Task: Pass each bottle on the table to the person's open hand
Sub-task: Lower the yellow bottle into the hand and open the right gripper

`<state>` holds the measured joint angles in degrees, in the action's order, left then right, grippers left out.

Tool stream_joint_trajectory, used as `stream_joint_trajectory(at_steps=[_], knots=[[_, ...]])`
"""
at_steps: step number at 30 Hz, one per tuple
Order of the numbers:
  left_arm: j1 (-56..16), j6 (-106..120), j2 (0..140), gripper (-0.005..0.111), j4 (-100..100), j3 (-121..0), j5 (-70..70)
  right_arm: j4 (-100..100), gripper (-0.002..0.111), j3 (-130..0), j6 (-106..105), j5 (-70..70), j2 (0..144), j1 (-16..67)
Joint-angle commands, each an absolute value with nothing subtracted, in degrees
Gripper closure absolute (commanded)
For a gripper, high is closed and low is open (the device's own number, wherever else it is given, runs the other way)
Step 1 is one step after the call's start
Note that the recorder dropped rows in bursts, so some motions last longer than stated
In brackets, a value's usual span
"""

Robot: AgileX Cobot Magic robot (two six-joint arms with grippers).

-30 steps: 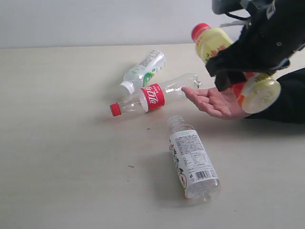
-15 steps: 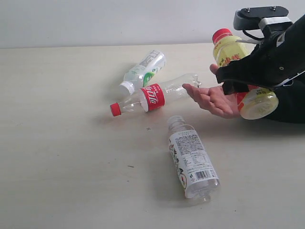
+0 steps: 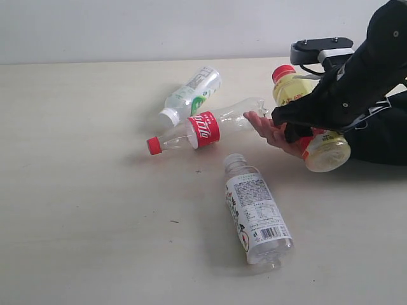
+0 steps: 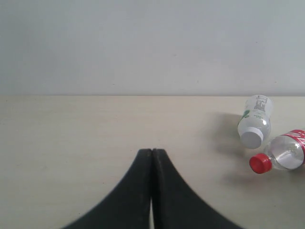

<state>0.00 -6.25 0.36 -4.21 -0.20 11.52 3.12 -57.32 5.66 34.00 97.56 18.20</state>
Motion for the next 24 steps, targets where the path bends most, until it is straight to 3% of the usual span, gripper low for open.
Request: stream_joint_trajectory(at_steps=[1,8,16,24], knots=[[0.00,-6.28,0.00,0.107,-4.36,0.00,11.38,2.84,0.108,-57.77,5.83,33.71,98.04,17.86],[0.00,-6.28,0.00,0.107,-4.36,0.00,11.38,2.61,0.102,-58.13,5.72,34.48,98.04,17.86],[0.00,-6.28,0.00,0.107,-4.36,0.00,11.38,2.61,0.068,-59.93,5.72,35.84,98.04,17.86],[0.00,-6.28,0.00,0.107,-4.36,0.00,11.38,2.61,0.041,-59.93,5.72,36.70,98.04,17.86]])
